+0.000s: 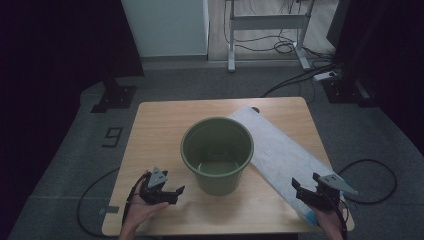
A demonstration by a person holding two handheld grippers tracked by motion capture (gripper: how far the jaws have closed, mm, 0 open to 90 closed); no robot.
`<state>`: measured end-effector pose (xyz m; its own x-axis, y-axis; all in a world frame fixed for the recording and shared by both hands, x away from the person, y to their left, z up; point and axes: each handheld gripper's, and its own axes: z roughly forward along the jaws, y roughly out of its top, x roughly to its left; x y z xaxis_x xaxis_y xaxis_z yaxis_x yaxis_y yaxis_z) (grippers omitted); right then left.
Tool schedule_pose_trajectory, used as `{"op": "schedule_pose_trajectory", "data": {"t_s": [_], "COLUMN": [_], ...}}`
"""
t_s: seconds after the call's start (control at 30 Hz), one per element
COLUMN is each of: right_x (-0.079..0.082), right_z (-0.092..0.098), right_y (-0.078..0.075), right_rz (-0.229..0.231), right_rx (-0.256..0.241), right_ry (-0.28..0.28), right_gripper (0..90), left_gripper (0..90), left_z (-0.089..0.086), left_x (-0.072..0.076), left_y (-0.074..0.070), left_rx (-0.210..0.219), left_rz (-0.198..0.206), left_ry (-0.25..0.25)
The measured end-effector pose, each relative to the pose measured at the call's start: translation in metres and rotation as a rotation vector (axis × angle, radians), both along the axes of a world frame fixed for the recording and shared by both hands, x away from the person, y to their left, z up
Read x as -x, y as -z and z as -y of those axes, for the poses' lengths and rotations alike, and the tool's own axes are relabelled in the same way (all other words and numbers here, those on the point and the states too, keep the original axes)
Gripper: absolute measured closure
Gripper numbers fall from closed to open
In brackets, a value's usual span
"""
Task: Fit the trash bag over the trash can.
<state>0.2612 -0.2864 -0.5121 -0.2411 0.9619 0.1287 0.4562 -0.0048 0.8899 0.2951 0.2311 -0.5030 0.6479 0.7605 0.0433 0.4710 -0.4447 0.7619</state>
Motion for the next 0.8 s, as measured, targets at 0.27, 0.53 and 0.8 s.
{"op": "schedule_pose_trajectory", "data": {"t_s": [0.27, 0.53, 0.8], "right_x": [-0.022, -0.065, -0.092], "right_z": [-0.051, -0.087, -0.108], "right_y": [-0.002, 0.007, 0.034], "right_rz": [-0.048, -0.123, -0.216], "right_rx": [0.029, 0.077, 0.133], "right_ry": [0.003, -0.013, -0.022], "right_gripper": [18.3, 21.7, 30.9], "left_gripper": [13.6, 13.8, 13.9], "left_z": [-0.01, -0.014, -0.012], "left_x": [0.002, 0.001, 0.002], "left_y": [0.007, 0.007, 0.013], "left_rx": [-0.009, 0.005, -0.017], "left_rz": [-0.013, -0.014, -0.03], "left_ry": [-0.025, -0.029, -0.025]}}
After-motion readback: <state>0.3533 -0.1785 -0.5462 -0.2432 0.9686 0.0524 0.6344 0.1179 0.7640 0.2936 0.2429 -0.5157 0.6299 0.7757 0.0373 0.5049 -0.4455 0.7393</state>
